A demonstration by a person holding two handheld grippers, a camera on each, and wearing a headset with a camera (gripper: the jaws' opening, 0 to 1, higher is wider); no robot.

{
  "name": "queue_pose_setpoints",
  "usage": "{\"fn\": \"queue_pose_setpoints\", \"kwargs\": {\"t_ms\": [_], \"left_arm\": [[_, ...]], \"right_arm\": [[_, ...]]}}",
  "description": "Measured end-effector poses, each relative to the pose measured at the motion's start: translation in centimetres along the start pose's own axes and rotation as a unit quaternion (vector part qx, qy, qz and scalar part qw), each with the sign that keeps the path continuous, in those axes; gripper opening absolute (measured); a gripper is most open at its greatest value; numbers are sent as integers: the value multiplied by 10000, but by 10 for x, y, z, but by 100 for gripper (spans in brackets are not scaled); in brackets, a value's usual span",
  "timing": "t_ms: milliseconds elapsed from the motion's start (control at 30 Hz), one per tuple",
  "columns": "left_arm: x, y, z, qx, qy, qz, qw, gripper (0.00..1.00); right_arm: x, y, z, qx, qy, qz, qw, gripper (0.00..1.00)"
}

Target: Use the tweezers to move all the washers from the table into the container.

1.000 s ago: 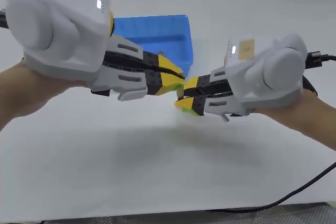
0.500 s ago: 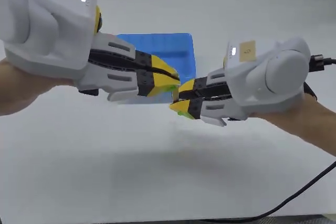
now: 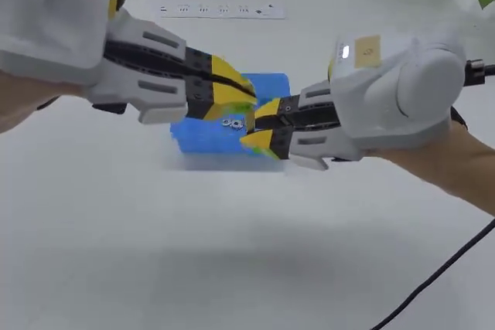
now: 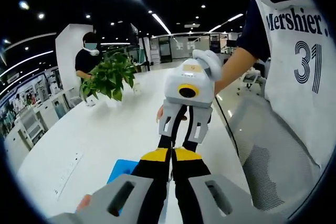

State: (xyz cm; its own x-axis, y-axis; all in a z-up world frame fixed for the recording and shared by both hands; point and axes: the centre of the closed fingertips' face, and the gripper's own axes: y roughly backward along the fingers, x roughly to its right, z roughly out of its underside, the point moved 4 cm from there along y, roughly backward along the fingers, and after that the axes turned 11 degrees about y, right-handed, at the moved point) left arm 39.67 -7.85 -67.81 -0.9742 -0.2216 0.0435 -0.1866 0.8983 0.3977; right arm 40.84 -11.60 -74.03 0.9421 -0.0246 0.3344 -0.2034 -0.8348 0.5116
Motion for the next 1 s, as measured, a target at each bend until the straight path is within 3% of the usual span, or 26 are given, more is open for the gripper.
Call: {"fn": "queue_pose_setpoints", "kwargs": {"t_ms": [167,333,467,567,600,633,700,733,767,1000], "left_arm": [[-22,5,-2,9,-147,-78,9999,6],[-35,4,-1,41,-149,-135,9998,6],[-47,-2,10,-30,-110,-170,9998,6],[-44,-2,13,-89,-89,-165,9998,6],[-61,-6,23,-95,-49,-157,9998,6],[-67,-8,28,-100,-25,-154,9998,6],[-61,-6,25,-147,6,-172,9997,6],[-77,-12,37,-180,16,-194,9996,6],[-81,-13,41,-203,28,-200,9996,6],[-91,-21,56,-414,136,-216,9988,6]], "right_arm": [[20,-9,-4,29,99,69,9999,11],[38,-18,3,-31,156,120,9998,11],[45,-29,17,-197,171,96,9996,11],[47,-35,25,-279,143,63,9995,11],[48,-37,28,-302,132,47,9994,11],[49,-38,30,-309,123,38,9994,11],[52,-44,38,-346,60,-18,9994,11],[53,-47,41,-355,25,-33,9994,11],[54,-50,45,-377,-6,-35,9993,11],[56,-70,62,-489,-92,-142,9987,11]]}}
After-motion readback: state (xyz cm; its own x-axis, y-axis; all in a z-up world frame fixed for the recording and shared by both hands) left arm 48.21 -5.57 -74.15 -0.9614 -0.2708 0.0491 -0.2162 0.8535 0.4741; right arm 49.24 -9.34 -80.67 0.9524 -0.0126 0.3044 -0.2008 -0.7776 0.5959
